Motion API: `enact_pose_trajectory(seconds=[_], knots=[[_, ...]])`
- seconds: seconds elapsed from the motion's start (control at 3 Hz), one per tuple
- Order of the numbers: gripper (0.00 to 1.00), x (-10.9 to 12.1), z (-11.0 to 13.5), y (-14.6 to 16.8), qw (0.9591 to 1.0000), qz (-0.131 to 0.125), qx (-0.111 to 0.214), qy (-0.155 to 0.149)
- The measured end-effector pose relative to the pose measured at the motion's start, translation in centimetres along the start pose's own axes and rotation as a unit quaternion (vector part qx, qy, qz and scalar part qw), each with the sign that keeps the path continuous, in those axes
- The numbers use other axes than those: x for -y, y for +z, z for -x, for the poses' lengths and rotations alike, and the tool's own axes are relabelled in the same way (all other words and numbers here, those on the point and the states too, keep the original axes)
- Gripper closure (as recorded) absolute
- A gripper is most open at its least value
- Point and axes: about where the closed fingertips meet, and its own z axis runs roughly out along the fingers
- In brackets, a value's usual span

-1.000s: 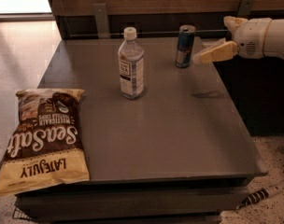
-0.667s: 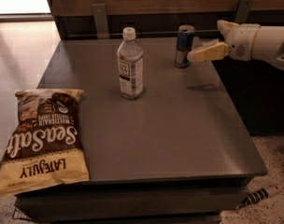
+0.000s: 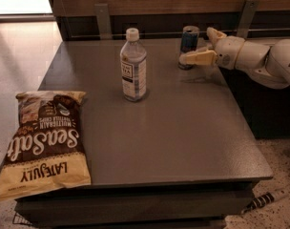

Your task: Move redbull can near brown chip bag

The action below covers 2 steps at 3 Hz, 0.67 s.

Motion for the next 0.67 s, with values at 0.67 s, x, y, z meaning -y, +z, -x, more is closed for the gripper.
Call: enact_pose_trajectory(seconds=[0.67], knots=[[0.55, -0.18, -0.58, 1.81, 0.9997, 0.012, 0.019, 0.004]])
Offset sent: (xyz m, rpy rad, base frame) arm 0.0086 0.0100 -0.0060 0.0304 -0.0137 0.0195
